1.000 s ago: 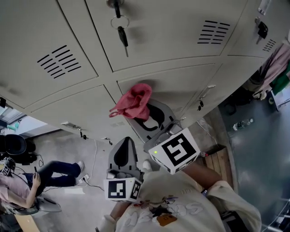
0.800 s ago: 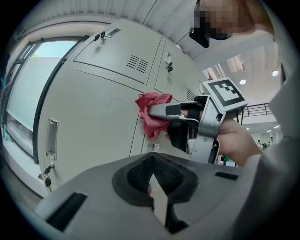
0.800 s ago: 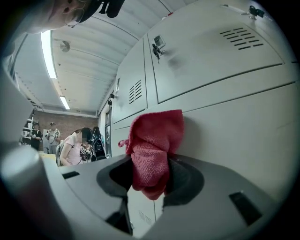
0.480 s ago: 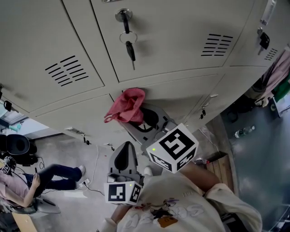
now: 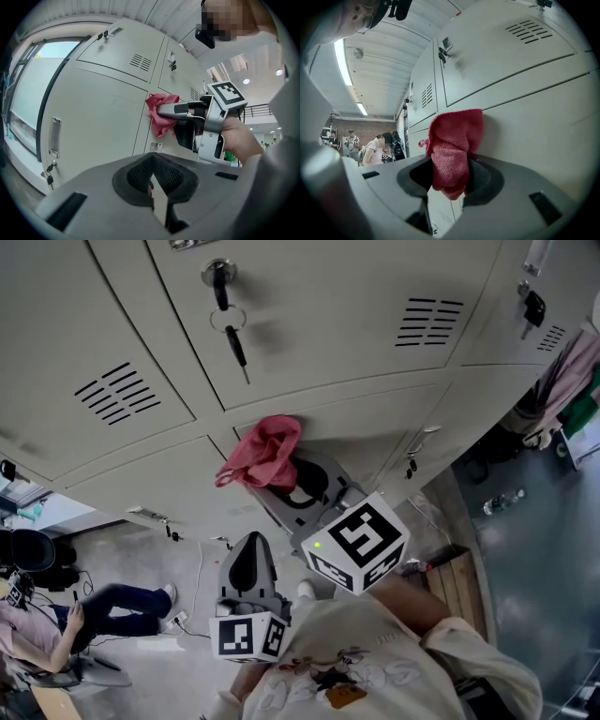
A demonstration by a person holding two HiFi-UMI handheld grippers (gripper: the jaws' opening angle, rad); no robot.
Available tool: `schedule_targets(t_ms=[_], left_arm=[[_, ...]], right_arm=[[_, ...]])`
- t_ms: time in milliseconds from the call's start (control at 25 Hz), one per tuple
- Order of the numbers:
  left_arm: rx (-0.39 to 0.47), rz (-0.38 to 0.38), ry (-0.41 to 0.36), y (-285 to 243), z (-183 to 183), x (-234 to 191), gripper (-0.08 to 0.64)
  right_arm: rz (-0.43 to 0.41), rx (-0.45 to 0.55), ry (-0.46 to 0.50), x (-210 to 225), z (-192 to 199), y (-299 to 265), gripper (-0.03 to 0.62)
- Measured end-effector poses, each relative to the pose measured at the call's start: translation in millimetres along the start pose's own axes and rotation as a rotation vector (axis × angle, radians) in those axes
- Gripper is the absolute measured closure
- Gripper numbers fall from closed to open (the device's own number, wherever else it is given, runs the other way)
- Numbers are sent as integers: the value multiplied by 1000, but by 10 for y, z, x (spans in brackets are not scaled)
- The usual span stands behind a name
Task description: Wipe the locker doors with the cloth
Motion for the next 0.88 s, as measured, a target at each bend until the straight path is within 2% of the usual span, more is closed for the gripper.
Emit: schedule_targets(t_ms=[560,880], left_arm=[[-1,84,-19,-224,-21,299,554],[-10,137,-26,-310,-2,464,554]], right_arm=[[101,24,39,337,-93,307,436],[189,39,55,574,-144,524,436]])
Point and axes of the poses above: the fingertips, and each gripper's own axes: y backward along the fingers, x to its right, z out of its underside, the point moved 1 cm from there along y, backward along the fingers, and after that the axes turned 1 degree about -y, right-handed, at the moved point
